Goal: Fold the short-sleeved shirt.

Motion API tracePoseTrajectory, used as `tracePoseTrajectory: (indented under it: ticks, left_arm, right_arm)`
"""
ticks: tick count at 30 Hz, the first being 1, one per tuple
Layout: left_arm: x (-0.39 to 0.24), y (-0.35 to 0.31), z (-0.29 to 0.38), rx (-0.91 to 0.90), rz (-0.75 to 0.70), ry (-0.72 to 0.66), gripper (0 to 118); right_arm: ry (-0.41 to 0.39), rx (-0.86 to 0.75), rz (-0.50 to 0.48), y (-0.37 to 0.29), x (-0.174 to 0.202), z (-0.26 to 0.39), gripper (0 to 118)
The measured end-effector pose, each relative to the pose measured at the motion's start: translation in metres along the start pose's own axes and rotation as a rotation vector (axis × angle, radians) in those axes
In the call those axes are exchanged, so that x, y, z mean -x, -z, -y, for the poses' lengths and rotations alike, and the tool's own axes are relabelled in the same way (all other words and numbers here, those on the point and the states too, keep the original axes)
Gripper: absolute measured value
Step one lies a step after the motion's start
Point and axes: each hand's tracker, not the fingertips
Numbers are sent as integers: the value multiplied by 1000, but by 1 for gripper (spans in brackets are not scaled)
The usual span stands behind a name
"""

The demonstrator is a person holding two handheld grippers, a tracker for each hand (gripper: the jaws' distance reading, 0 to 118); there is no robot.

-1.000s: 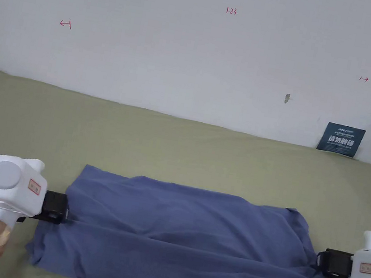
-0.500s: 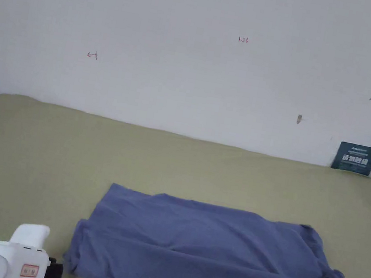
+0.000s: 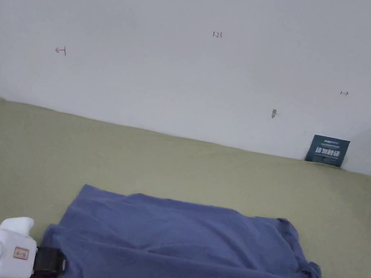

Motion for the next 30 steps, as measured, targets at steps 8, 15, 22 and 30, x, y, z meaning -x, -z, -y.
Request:
tracePoseTrajectory:
  ticks: [8,15,22,30]
  left_arm:
    - [-12,2,11,-4,-55,125,4]
    - [-9,-3,11,12,-12,78,4]
    - [-7,4,4,33,-7,119,4]
    - [-2,-8,-2,23,13,91,4]
  right_arm:
    - [-17,60,61,25,-12,-14,55]
    - [10,96,-1,72,-2,-27,104]
    - [95,171,-121,100,-11,-33,21]
    - [36,100,-104,74,-4,-36,19]
